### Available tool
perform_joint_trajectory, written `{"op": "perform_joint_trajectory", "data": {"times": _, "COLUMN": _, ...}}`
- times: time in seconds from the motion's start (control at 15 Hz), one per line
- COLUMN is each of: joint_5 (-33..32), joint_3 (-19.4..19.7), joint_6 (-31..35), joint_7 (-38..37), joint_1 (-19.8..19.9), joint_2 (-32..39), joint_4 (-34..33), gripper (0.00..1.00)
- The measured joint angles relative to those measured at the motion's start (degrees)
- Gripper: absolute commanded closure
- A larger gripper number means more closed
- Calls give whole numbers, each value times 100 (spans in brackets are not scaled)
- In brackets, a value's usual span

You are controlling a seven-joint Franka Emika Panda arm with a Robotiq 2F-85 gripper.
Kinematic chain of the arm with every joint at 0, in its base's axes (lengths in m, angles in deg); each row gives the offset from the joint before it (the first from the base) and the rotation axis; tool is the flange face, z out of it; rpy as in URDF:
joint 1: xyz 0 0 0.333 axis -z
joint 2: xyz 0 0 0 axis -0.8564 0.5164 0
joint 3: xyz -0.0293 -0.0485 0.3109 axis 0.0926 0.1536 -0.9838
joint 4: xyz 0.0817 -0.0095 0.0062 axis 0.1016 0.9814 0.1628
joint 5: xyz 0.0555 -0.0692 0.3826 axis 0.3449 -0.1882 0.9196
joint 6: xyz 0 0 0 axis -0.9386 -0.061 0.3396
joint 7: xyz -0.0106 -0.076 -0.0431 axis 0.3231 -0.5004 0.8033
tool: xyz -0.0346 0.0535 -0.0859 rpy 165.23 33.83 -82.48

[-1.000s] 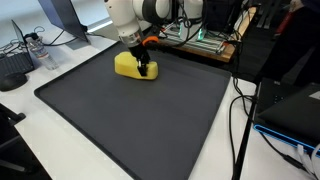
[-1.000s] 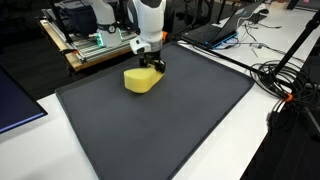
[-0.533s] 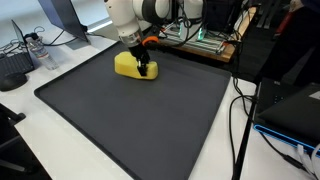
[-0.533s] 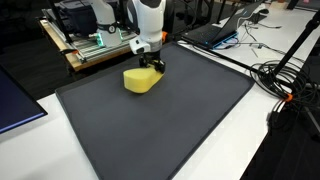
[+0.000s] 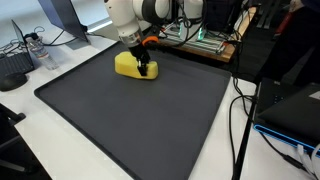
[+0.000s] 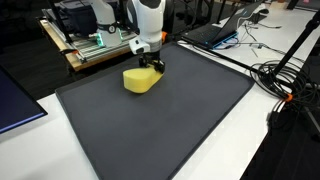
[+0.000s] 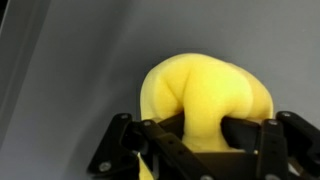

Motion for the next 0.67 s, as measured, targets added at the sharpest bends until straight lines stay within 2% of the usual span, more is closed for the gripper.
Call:
{"op": "perform_joint_trajectory", "data": {"times": 0.07, "joint_5": 0, "joint_3": 0, "joint_6": 0, "joint_7": 0, "joint_1": 0, "joint_2": 0, "joint_4": 1, "gripper": 94}}
{"op": "perform_joint_trajectory", "data": {"times": 0.13, "joint_5": 0, "joint_3": 0, "joint_6": -2, "joint_7": 0, "joint_1": 0, "joint_2": 0, "joint_4": 1, "gripper": 69}}
{"op": "perform_joint_trajectory", "data": {"times": 0.2, "joint_5": 0, "joint_3": 0, "joint_6": -4, "joint_7": 0, "joint_1": 0, "joint_2": 0, "joint_4": 2, "gripper": 68}}
{"op": "perform_joint_trajectory", "data": {"times": 0.67, "joint_5": -162, "joint_3": 2, "joint_6": -141, "joint_7": -229, "joint_1": -18, "joint_2": -127, "joint_4": 1, "gripper": 20}}
